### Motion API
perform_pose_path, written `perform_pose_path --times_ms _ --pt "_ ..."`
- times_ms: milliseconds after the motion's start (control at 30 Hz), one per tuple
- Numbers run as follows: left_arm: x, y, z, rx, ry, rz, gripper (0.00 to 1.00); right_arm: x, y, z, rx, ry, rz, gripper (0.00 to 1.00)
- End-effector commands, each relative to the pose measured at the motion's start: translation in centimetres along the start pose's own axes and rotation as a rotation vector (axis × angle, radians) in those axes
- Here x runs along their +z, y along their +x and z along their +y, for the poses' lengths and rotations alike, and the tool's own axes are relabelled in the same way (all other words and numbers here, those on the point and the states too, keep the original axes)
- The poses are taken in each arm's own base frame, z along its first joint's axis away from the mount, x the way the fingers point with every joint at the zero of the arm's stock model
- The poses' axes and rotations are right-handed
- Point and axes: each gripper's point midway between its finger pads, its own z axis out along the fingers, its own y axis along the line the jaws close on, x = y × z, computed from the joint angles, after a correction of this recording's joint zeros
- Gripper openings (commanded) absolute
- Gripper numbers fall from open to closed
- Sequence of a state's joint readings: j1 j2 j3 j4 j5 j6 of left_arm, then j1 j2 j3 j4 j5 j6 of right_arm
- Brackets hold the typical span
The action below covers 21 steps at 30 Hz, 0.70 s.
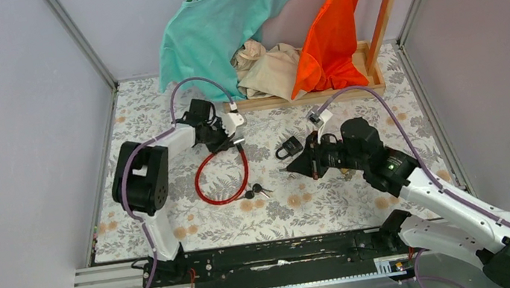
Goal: Unlock with the key
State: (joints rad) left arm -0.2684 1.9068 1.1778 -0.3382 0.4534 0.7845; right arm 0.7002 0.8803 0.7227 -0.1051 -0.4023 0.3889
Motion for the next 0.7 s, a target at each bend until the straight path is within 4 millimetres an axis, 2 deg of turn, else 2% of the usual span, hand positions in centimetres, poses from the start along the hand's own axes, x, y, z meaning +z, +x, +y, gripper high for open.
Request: perform_pose_path --times_ms 0,100,200,300,400,500,567,667 --pt "-1.8 1.3 -0.5 0.016 -0.034 0.049 0.00 -1.3 -3.0 1.4 -0.053 -0.008 -0.079 0.00" --pt "-5.3 -1.7 -0.1 0.070 -0.066 0.007 0.00 -1.4 -3.5 1.5 -0.054 -0.006 -0.089 0.00" --pt "-11.0 -6.2 -0.4 0.143 -0.087 -0.068 0.00 -1.4 -4.5 2.0 -0.057 -0.012 -0.109 0.00" --pt "-17.0 -10.4 -3.5 0.267 -0.022 -0.171 0.00 -1.4 -6.0 2.9 -0.072 -0.035 -0.126 0.00" --pt "-22.1 -12.5 -7.3 0.375 0.026 -0.245 0.00 -1.2 -7.8 4.1 -0.105 -0.066 -0.136 0.00" --pt "-25.1 -13.8 -10.4 0.460 0.016 -0.319 0.00 -0.9 -9.7 5.4 -0.144 -0.104 -0.148 0.00" --pt "-26.4 -14.4 -12.5 0.509 0.020 -0.396 0.00 -0.6 -10.9 6.2 -0.171 -0.126 -0.161 0.00" --pt "-28.0 -15.4 -14.5 0.609 -0.032 -0.525 0.00 -0.4 -12.1 7.6 -0.213 -0.158 -0.184 0.00"
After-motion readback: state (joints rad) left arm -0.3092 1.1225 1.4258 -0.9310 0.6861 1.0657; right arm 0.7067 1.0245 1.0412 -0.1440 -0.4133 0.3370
